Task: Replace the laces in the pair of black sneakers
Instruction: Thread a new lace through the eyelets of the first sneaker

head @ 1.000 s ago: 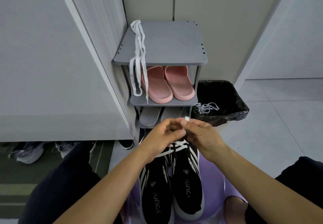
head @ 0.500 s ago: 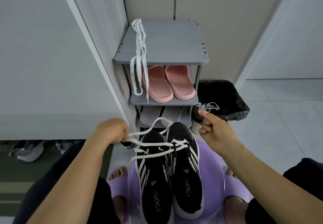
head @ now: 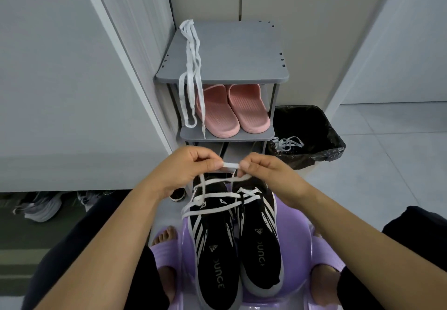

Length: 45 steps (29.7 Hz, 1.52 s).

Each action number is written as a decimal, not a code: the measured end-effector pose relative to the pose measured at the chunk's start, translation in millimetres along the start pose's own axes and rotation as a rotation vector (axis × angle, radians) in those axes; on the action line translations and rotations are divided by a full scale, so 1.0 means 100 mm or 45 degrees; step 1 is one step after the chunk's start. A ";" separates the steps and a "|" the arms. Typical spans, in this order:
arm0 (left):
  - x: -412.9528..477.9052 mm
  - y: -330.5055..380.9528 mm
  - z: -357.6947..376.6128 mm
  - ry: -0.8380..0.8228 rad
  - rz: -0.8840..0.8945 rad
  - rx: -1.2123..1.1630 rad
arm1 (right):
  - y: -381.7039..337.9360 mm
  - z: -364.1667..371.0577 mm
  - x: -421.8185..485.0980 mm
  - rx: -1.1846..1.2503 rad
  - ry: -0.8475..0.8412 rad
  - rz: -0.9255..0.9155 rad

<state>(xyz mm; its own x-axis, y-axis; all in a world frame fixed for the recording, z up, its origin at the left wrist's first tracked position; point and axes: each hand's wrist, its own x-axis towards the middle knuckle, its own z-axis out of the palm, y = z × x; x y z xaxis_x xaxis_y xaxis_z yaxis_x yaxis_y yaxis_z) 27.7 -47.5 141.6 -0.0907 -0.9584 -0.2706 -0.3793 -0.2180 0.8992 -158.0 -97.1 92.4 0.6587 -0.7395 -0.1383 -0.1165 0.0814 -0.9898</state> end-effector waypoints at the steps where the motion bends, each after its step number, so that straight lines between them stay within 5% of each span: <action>1: 0.01 -0.01 -0.02 0.022 -0.009 0.016 | -0.03 -0.03 0.01 0.044 -0.009 -0.019; 4: 0.08 -0.09 -0.16 0.203 -0.052 0.235 | -0.18 -0.11 0.00 0.091 -0.087 -0.100; 7: 0.19 -0.29 -0.43 0.462 -0.381 0.844 | -0.36 -0.30 -0.03 0.053 -0.073 -0.115; 10: 0.22 -0.36 -0.44 0.436 -0.563 1.296 | -0.41 -0.45 -0.04 -0.177 -0.051 0.008; 13: 0.24 -0.25 -0.02 0.232 -0.128 0.676 | -0.25 -0.35 0.01 -0.464 -0.140 0.129; 15: 0.23 -0.10 0.34 -0.003 -0.040 0.067 | -0.16 -0.23 0.08 -0.513 -0.155 0.123; 17: 0.26 -0.06 0.48 -0.017 -0.078 -0.177 | -0.17 -0.18 0.14 -0.528 -0.130 0.122; 20: 0.33 -0.12 0.23 0.217 -0.140 -0.052 | -0.25 -0.26 0.18 -0.416 -0.004 0.195; 24: 0.34 -0.27 -0.12 0.397 -0.186 0.548 | -0.22 -0.45 0.17 -0.422 0.019 0.286; 27: 0.34 -0.35 -0.17 0.318 -0.369 0.774 | -0.15 -0.46 0.17 -0.563 -0.044 0.299; 31: 0.34 -0.40 -0.14 0.153 -0.487 1.128 | -0.04 -0.47 0.14 -1.214 -0.103 0.123; 34: 0.32 -0.33 0.13 0.040 -0.174 0.625 | 0.03 -0.41 0.09 -1.107 -0.016 0.080; 37: 0.31 -0.19 0.46 -0.103 -0.143 -0.037 | 0.06 -0.31 0.10 -0.752 -0.001 0.094; 42: 0.37 -0.26 0.38 0.061 -0.244 0.005 | 0.02 -0.37 0.05 -0.329 -0.089 0.355; 45: 0.36 -0.36 0.19 0.047 -0.263 0.345 | 0.03 -0.44 0.02 -0.202 -0.085 0.370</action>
<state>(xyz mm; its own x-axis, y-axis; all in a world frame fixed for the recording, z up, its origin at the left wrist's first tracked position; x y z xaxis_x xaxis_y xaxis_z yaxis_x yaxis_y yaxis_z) 20.3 -70.8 92.6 0.0449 -0.9060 -0.4208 -0.6174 -0.3563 0.7013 -190.3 -127.7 90.8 0.6275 -0.6548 -0.4213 -0.4174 0.1739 -0.8919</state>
